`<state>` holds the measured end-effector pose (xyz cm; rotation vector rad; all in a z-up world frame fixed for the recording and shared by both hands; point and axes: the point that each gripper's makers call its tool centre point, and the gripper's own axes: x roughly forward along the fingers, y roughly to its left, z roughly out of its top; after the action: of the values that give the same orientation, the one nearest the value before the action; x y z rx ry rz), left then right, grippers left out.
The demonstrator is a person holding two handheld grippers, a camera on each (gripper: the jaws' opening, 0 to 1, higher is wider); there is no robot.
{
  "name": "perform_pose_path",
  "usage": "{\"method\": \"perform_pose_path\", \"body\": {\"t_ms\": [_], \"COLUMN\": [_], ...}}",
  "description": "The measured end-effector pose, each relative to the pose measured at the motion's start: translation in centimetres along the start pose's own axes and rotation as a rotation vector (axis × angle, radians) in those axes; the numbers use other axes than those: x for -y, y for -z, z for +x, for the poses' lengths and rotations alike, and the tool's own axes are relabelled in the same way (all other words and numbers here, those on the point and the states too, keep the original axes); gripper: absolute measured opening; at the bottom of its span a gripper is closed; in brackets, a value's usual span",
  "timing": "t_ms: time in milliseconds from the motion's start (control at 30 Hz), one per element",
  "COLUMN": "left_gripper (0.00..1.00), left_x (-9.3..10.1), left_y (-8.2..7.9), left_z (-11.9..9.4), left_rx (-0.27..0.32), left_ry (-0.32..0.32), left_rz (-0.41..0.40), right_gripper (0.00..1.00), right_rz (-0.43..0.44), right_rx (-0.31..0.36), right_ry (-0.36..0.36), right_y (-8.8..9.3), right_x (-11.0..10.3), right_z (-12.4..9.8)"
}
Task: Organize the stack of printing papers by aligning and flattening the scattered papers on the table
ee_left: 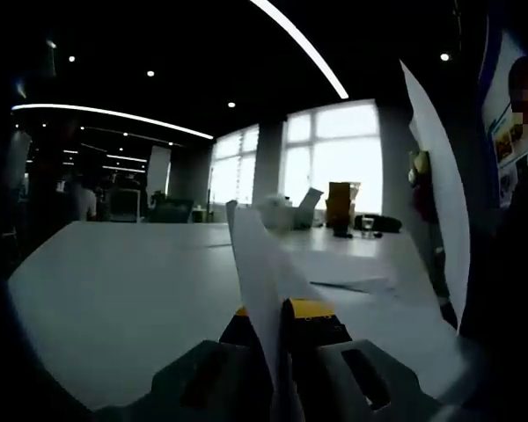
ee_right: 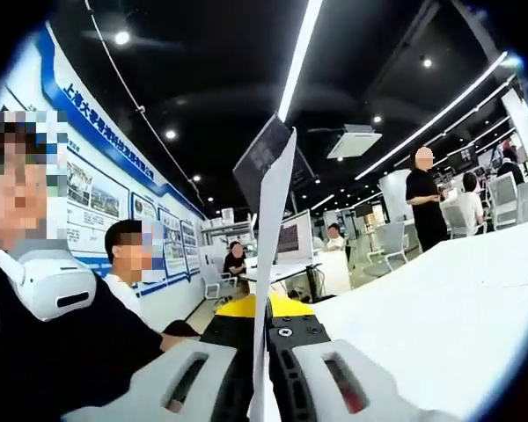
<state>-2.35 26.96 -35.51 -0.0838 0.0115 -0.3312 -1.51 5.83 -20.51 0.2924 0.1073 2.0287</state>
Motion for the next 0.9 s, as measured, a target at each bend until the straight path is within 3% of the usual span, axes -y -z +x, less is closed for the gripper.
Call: {"method": "perform_pose_path", "body": {"t_ms": [200,400,600,900], "left_gripper": [0.06,0.06,0.06,0.06], "left_x": [0.1,0.0,0.1,0.2], "left_y": [0.0,0.0,0.0,0.0], "left_z": [0.0,-0.1,-0.1,-0.2], "left_rx": [0.0,-0.001,0.0,0.0], "left_ry": [0.001,0.003,0.004,0.009], "left_rz": [0.002,0.004,0.006,0.008], "right_gripper": [0.0,0.0,0.0,0.0], "right_rz": [0.017,-0.015,-0.041,-0.038], "right_rx": [-0.017,-0.059,-0.074,-0.096], "right_ry": [0.017,0.08,0.103,0.141], "right_y": [0.8,1.5,1.5,2.7], "right_x": [1.5,3.9,5.0,6.6], "right_z": [0.9,1.8,2.6,3.0]}}
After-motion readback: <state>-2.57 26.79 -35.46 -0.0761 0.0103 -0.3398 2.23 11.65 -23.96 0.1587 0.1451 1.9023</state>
